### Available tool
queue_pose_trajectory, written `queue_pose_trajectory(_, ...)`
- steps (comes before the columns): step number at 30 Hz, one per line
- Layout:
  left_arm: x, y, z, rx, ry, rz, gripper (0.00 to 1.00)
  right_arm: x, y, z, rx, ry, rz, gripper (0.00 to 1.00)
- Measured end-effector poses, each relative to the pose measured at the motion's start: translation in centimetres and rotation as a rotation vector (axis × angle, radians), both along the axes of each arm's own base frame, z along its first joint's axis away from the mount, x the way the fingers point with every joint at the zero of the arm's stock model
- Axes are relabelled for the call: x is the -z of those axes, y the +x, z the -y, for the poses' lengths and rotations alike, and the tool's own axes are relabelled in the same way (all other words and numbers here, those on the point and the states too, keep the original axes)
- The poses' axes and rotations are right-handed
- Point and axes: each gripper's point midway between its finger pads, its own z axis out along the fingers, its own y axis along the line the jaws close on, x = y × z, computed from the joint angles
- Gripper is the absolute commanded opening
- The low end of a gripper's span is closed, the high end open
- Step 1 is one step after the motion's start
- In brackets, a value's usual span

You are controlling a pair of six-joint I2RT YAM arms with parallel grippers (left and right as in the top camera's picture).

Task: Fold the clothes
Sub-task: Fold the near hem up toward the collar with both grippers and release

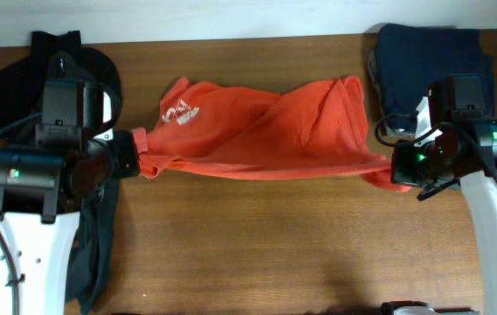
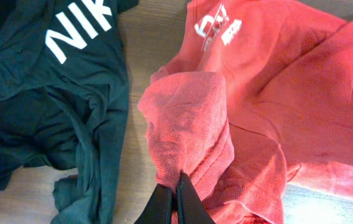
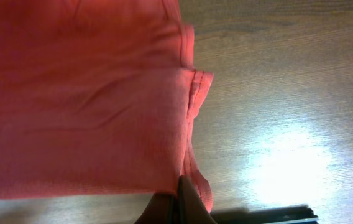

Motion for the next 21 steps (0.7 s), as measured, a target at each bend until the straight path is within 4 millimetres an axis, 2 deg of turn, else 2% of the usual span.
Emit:
queue_pose_trajectory(5,0.0,-0.3,-0.3,-0.006,0.012,0.0,0.01,0.2,-0.1,0.0,-0.018,-0.004,-0.011,0.04)
queue_pose_trajectory(10,2.0,0.6,-0.3,-0.009,0.021,-0.037,0.01,2.0,0.2,0.0,-0.029,-0.005,-0.073,0.04)
queue_pose_trajectory(13,4.8,1.7,-0.2,-0.01,0.031,-0.091,0.01,4.3,0.9,0.0,-0.031,-0.004,-0.119,0.04)
queue_pose_trajectory(18,9.9,3.4,0.0,-0.011,0.045,-0.181,0.01,7.0,2.7,0.0,-0.045,-0.006,-0.119,0.04)
queue_pose_trajectory(21,11.9,4.7,0.1,-0.011,0.047,-0.195,0.01,7.9,4.2,0.1,-0.053,-0.009,-0.092,0.04)
